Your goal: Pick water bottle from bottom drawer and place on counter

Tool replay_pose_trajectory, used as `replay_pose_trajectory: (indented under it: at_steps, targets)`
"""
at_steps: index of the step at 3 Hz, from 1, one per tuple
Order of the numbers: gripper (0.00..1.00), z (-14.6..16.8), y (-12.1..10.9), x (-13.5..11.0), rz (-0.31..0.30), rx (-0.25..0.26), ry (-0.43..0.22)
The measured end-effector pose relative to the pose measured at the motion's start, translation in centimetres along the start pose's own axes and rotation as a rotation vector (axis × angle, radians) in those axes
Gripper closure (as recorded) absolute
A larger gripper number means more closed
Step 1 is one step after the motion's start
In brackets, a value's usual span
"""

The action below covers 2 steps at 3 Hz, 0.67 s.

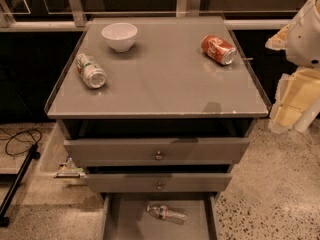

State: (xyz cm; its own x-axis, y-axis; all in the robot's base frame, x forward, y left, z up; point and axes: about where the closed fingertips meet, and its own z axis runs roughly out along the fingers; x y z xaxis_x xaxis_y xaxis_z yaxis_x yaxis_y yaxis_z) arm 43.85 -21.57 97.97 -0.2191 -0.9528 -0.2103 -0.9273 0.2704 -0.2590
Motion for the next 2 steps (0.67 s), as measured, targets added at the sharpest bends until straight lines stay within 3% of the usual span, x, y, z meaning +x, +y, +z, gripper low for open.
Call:
replay_pose_trajectory:
  at_steps: [2]
  targets:
    - [0.0,0.48,0.41,0.17,0.004,-0.012,-0.011]
